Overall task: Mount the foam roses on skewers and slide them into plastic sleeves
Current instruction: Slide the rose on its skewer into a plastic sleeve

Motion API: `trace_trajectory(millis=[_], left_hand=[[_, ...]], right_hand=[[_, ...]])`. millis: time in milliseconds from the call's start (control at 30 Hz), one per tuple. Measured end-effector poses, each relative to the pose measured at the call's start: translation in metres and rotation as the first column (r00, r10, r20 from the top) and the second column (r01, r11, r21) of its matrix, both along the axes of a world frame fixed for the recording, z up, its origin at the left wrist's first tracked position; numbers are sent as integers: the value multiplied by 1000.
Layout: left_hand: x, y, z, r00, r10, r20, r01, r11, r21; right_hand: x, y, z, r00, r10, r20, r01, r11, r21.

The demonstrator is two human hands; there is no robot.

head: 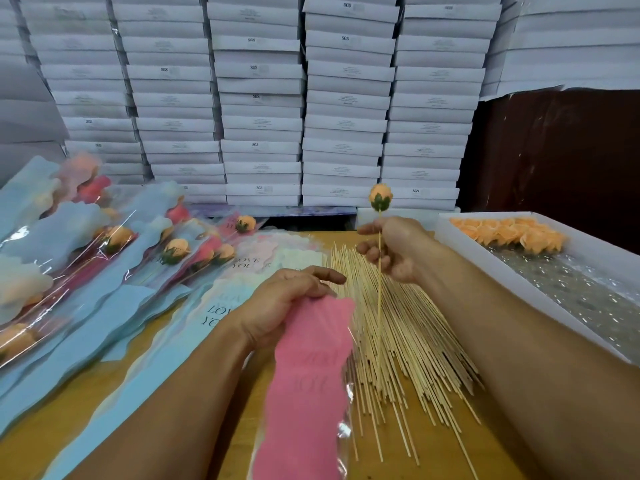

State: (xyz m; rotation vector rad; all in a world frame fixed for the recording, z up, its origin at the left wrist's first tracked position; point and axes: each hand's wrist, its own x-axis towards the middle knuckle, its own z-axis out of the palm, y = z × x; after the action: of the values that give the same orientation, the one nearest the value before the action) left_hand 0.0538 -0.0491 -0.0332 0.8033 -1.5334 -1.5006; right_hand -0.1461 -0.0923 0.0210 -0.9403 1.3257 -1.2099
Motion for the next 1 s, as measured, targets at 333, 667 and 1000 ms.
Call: trace_trajectory(millis=[333, 667, 1000], left_hand=[[-2, 15, 9, 972, -226, 66, 230, 971, -63], [-1, 17, 9, 953, -279, 118, 283, 959, -15], [-1, 9, 3, 968, -219, 124, 224, 974, -31]], right_hand=[[-7, -61, 44, 971, -166, -173, 155, 985, -74], [9, -80, 39, 951, -227, -208, 213, 973, -89], [12, -68, 33, 960, -207, -190, 199, 978, -61]])
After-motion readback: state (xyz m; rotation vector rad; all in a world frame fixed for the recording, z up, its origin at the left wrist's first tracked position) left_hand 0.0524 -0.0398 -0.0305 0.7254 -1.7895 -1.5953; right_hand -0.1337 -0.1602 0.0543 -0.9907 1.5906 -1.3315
